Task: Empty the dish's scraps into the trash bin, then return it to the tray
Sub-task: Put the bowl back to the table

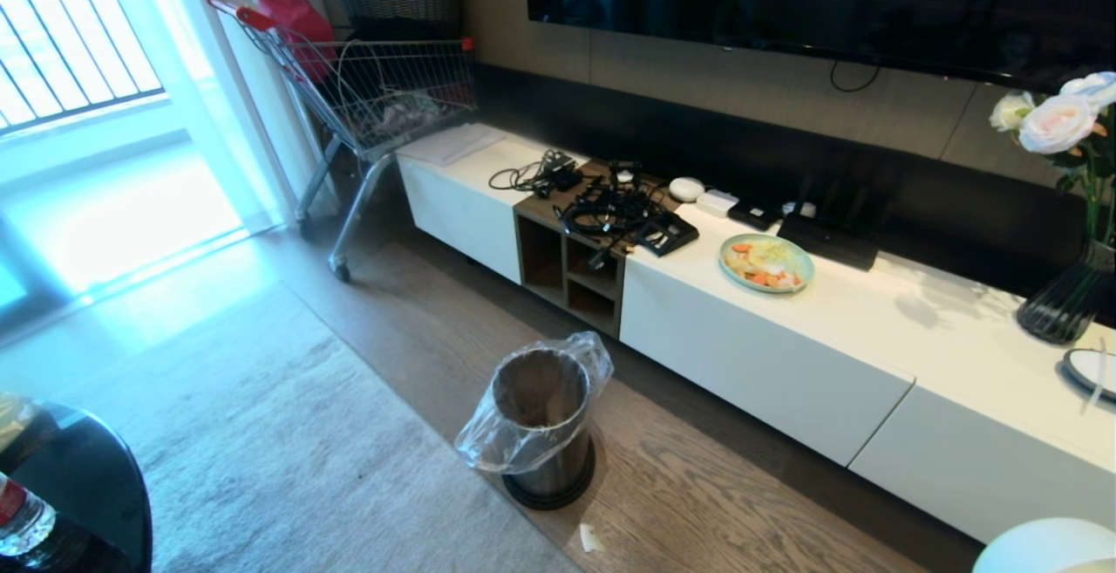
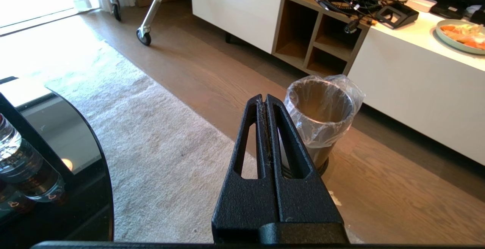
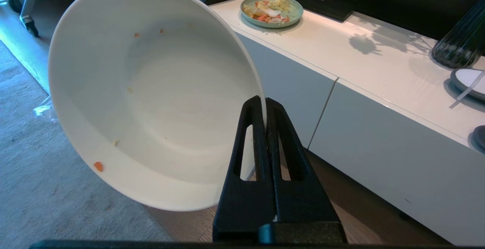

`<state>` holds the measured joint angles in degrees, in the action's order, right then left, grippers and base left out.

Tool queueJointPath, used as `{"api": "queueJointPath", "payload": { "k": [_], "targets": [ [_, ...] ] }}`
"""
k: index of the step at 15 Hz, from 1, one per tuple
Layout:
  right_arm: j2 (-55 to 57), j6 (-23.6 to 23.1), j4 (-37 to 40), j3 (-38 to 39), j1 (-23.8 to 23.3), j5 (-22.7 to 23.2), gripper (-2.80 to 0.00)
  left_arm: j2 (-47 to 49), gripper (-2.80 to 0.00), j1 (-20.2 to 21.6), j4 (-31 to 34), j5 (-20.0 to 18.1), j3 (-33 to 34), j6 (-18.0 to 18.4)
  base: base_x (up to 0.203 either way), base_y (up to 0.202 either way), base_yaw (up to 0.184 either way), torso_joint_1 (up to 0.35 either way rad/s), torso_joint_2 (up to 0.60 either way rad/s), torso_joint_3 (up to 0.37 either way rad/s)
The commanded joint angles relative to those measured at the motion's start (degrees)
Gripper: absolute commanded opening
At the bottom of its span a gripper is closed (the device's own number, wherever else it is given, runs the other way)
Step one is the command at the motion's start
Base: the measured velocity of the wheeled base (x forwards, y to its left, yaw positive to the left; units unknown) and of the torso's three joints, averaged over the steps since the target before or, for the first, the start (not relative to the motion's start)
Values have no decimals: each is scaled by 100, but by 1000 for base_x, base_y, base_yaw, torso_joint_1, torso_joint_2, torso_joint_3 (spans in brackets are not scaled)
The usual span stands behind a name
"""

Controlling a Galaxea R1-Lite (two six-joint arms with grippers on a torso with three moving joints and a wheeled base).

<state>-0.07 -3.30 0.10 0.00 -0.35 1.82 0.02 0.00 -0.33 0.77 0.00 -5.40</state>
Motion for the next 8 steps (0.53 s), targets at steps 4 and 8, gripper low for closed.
{"api": "queueJointPath", "payload": {
  "k": [4, 8],
  "targets": [
    [7, -4, -1, 0, 0, 3, -280, -2, -280, 0, -2, 2, 0, -5, 0, 0, 0, 0, 0, 0],
    [7, -4, -1, 0, 0, 3, -280, -2, -280, 0, -11, 2, 0, -5, 0, 0, 0, 0, 0, 0]
  ]
}}
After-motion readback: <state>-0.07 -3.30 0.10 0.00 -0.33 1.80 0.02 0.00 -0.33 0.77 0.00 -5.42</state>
